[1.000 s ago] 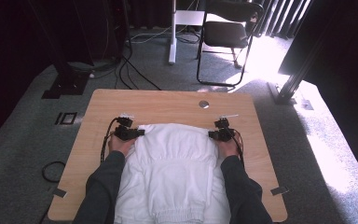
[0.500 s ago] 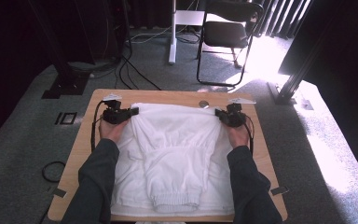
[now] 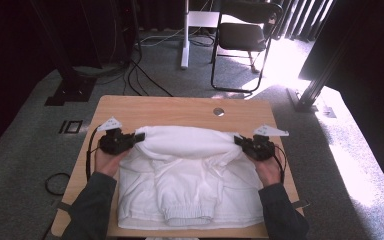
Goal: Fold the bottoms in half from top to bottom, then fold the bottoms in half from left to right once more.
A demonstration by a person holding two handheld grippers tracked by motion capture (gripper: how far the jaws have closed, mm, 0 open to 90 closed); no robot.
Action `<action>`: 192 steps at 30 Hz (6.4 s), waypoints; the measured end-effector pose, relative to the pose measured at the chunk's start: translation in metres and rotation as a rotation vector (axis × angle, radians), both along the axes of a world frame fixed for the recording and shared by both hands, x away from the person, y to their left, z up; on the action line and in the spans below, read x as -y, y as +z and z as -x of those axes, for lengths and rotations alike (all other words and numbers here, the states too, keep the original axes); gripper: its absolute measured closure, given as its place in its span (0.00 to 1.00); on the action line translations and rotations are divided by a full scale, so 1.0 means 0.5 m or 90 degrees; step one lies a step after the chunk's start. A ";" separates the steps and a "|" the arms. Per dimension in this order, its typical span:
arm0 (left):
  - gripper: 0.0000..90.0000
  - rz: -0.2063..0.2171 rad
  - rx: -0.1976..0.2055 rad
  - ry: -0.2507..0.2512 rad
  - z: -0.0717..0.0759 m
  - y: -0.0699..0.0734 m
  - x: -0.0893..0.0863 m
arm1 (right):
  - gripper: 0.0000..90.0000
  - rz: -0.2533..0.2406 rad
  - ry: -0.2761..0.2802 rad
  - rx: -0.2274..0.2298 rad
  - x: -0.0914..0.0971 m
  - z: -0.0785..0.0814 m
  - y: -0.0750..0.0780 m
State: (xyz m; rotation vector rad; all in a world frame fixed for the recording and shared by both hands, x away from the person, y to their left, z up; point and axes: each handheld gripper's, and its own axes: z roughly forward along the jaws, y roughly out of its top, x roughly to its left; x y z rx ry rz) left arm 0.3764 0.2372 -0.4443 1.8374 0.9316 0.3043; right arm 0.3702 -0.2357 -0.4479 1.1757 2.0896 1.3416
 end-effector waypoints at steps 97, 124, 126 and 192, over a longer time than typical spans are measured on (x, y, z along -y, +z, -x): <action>0.55 0.039 0.010 0.043 0.132 0.006 0.041 | 0.52 -0.019 -0.038 0.059 -0.007 0.136 -0.026; 0.63 -0.102 -0.058 0.067 0.087 -0.204 0.141 | 0.50 0.047 -0.085 -0.083 -0.137 0.045 -0.204; 0.63 -0.104 -0.055 0.071 0.081 -0.208 0.139 | 0.50 0.049 -0.090 -0.083 -0.143 0.044 -0.208; 0.91 -0.029 -0.166 0.213 0.032 -0.221 -0.015 | 0.48 0.038 -0.068 -0.083 -0.155 0.016 -0.220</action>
